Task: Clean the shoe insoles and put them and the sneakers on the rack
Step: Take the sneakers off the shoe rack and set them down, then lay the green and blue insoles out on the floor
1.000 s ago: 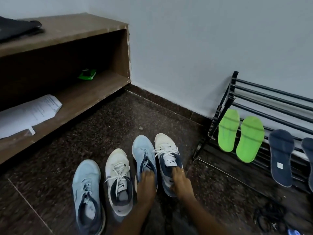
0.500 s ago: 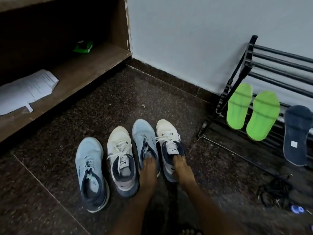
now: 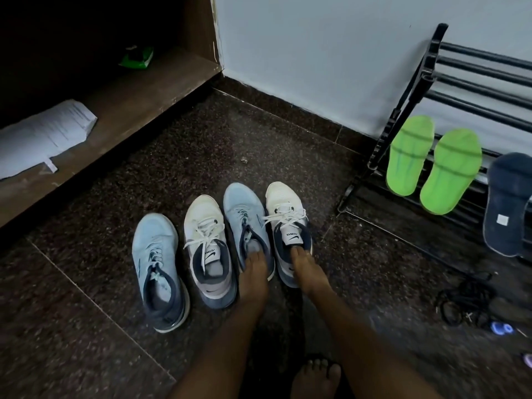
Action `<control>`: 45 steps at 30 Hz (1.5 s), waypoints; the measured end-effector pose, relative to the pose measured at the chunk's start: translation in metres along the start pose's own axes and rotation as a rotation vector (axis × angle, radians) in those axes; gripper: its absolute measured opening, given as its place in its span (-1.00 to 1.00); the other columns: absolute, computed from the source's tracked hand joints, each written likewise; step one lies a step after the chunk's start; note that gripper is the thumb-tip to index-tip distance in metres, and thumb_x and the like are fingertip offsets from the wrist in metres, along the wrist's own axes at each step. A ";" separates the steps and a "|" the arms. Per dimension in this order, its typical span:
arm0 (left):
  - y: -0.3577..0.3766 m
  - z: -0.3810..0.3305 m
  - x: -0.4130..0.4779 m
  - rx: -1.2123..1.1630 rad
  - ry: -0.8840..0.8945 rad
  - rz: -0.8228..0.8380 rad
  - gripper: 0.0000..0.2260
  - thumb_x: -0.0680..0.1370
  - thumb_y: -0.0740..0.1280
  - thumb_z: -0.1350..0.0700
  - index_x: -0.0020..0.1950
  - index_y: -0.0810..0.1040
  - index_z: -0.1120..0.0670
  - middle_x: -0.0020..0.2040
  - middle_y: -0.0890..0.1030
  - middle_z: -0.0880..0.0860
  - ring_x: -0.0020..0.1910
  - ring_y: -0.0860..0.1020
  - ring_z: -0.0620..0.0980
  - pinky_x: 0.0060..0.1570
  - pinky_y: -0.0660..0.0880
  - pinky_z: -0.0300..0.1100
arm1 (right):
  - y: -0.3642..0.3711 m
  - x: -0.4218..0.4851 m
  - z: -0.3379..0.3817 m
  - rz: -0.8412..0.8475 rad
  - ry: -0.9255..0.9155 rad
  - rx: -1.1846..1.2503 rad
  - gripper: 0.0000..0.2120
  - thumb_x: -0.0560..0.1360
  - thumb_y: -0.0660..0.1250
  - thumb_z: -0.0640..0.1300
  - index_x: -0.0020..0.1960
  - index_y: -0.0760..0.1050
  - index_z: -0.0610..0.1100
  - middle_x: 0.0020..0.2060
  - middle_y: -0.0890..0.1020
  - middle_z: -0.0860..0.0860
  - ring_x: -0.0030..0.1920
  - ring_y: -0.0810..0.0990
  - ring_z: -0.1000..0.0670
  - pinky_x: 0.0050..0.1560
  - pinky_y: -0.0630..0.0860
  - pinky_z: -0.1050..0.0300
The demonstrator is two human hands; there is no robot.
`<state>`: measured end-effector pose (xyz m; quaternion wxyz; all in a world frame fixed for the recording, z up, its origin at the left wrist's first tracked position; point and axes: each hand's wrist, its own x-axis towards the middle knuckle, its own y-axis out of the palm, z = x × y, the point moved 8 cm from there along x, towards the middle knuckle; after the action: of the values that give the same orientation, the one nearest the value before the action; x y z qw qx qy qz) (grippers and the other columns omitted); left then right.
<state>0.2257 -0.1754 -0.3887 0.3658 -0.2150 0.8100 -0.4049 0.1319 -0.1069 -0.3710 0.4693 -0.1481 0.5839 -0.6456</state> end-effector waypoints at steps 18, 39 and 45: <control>-0.154 -0.168 -0.047 0.425 0.383 -0.496 -0.46 0.64 0.09 0.08 0.54 -0.08 0.17 0.56 -0.07 0.13 0.54 -0.04 0.07 0.48 -0.09 0.00 | -0.218 -0.043 0.005 -0.414 -0.054 -0.249 -0.40 0.56 0.15 -0.14 0.48 -0.06 -0.23 0.47 0.09 -0.10 0.48 -0.03 -0.07 0.44 -0.10 -0.03; -0.083 -0.316 -0.029 0.171 0.588 -0.296 -0.54 0.65 0.11 0.12 0.52 0.09 0.15 0.53 0.12 0.12 0.52 0.08 0.05 0.45 0.09 -0.11 | -0.234 -0.122 -0.237 -0.501 0.465 0.243 -0.50 0.54 0.24 -0.08 0.37 0.22 -0.31 0.28 0.36 -0.25 0.31 0.29 -0.23 0.27 0.21 -0.02; -0.065 -0.315 0.017 -0.040 0.390 -0.241 -0.64 0.64 0.14 0.11 0.42 0.26 0.17 0.40 0.31 0.13 0.33 0.36 0.15 0.15 0.39 0.07 | -0.222 -0.086 -0.271 -0.579 0.541 0.657 -0.59 0.53 0.26 -0.12 0.28 0.36 -0.34 0.21 0.47 -0.25 0.20 0.44 -0.22 0.12 0.37 0.03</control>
<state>-0.0236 -0.0669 -0.2151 0.1468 -0.2352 0.8417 -0.4634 -0.1198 0.0996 -0.2159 0.1250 0.0239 0.3858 -0.9137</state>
